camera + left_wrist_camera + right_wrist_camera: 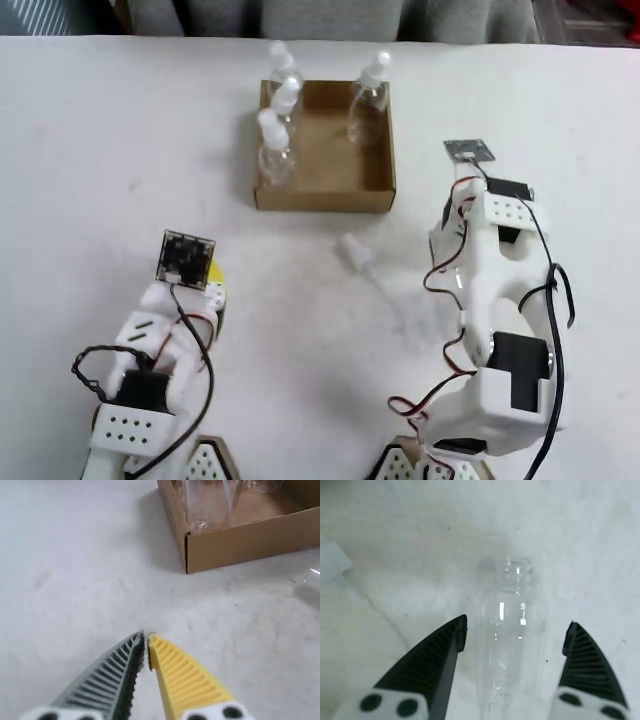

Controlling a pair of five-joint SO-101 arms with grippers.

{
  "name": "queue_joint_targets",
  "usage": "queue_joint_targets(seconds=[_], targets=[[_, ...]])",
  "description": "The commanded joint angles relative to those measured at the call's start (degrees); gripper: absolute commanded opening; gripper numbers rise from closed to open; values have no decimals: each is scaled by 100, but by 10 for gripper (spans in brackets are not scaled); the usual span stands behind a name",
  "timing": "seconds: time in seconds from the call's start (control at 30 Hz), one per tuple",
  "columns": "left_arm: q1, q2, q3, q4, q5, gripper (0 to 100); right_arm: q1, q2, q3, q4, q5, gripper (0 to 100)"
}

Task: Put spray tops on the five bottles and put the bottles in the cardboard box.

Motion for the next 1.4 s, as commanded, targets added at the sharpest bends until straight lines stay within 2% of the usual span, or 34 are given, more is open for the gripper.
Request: queue_joint_targets(seconds=[0.0, 0.63, 0.9, 1.03, 1.37], targets=[[57, -66, -26, -35, -70, 24, -40, -40, -246, 66, 316, 273], [57, -66, -26, -35, -70, 24, -110, 31, 97, -215, 457, 268], [57, -66, -26, -35, -70, 24, -75, 40, 105, -224, 448, 139], [57, -66, -26, -35, -70, 24, -66, 127, 53, -233, 448, 12], [57, -66, -26, -35, -70, 24, -13, -664, 53, -224, -88, 17]])
